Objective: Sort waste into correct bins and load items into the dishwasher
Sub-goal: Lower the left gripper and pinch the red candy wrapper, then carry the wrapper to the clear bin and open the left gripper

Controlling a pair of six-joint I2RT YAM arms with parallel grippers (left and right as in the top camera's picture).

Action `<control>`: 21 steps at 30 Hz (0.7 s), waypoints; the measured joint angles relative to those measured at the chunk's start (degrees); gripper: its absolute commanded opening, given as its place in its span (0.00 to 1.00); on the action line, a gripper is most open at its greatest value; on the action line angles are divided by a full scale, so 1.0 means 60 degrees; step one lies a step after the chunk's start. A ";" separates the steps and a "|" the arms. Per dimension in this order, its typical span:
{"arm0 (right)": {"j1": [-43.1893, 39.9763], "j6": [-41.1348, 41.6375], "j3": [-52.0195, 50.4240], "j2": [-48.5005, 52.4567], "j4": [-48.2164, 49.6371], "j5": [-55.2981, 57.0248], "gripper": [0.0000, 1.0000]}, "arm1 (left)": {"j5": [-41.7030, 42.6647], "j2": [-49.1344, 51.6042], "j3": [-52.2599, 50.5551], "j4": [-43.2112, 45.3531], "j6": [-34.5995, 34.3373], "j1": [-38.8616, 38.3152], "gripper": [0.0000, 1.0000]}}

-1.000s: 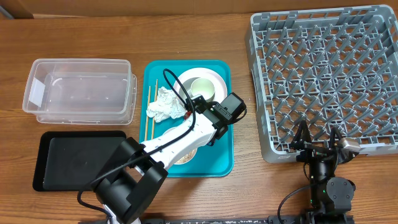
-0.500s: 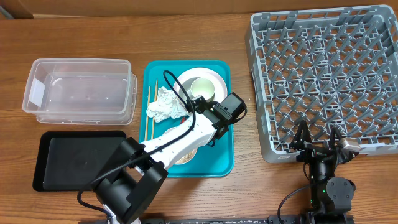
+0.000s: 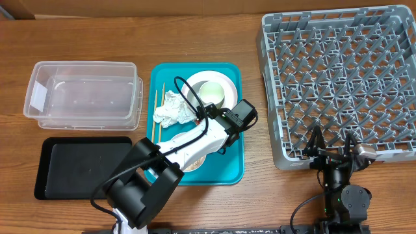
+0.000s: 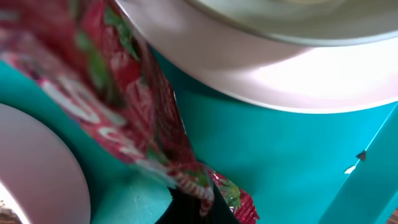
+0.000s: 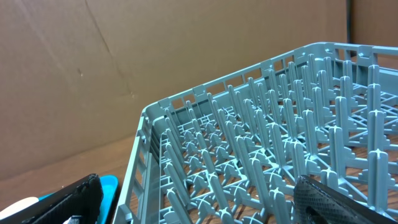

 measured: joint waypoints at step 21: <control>0.0000 -0.0004 0.0000 0.0000 0.0000 0.0004 1.00 | -0.0576 -0.1166 0.2998 -0.3931 0.1457 0.1377 0.04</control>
